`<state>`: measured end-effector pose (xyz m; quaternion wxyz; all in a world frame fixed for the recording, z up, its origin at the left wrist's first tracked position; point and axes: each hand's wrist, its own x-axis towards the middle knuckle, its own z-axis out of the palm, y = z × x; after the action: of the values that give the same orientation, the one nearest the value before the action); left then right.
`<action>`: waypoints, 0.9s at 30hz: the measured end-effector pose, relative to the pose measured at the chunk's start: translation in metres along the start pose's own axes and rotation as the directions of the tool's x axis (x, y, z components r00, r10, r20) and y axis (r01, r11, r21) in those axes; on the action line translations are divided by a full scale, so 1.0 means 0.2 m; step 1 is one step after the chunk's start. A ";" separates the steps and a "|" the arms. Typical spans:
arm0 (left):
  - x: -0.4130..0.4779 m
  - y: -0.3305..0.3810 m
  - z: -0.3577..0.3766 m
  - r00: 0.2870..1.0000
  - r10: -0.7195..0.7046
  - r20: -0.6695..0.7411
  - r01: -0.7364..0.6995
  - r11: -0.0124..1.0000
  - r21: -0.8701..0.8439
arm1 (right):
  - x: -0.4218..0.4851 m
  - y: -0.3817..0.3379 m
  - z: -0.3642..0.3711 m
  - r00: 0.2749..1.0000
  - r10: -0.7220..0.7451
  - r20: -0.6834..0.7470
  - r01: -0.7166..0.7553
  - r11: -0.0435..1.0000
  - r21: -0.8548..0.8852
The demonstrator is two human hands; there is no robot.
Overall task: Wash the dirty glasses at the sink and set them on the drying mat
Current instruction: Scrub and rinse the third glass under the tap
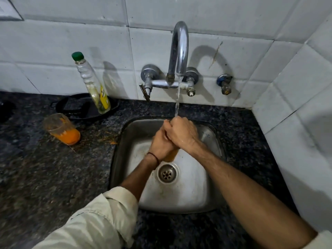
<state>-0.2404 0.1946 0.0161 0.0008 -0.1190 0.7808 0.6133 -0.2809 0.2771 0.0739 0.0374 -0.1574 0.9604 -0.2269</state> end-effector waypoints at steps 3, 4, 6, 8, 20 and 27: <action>0.02 0.00 -0.12 0.944 -0.042 0.326 0.108 0.976 -0.187 | 0.00 0.06 -0.06 0.964 -0.178 0.196 0.142 0.973 0.185; 0.02 0.01 -0.12 0.949 -0.032 0.314 0.081 0.986 -0.144 | 0.00 0.06 -0.06 0.967 -0.178 0.180 0.140 0.969 0.205; 0.02 0.04 -0.06 0.993 -0.006 0.118 -0.002 0.998 0.070 | -0.02 0.03 -0.02 0.999 -0.039 0.037 0.030 0.977 0.209; 0.01 0.08 0.02 0.985 0.092 -0.149 -0.046 0.956 0.289 | -0.03 -0.02 0.03 0.989 0.111 -0.100 -0.099 0.988 0.122; -0.01 0.09 -0.02 0.999 0.044 -0.031 -0.038 0.985 0.170 | -0.02 -0.01 0.00 0.996 0.051 -0.071 -0.038 0.983 0.182; -0.02 0.10 -0.12 0.948 -0.016 0.318 0.059 0.990 -0.129 | -0.01 0.06 -0.09 0.974 -0.191 0.124 0.176 0.976 0.125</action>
<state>-0.2371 0.1777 0.0425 0.1293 -0.0340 0.7245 0.6762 -0.2850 0.2962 0.0844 0.0902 -0.2583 0.9225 -0.2723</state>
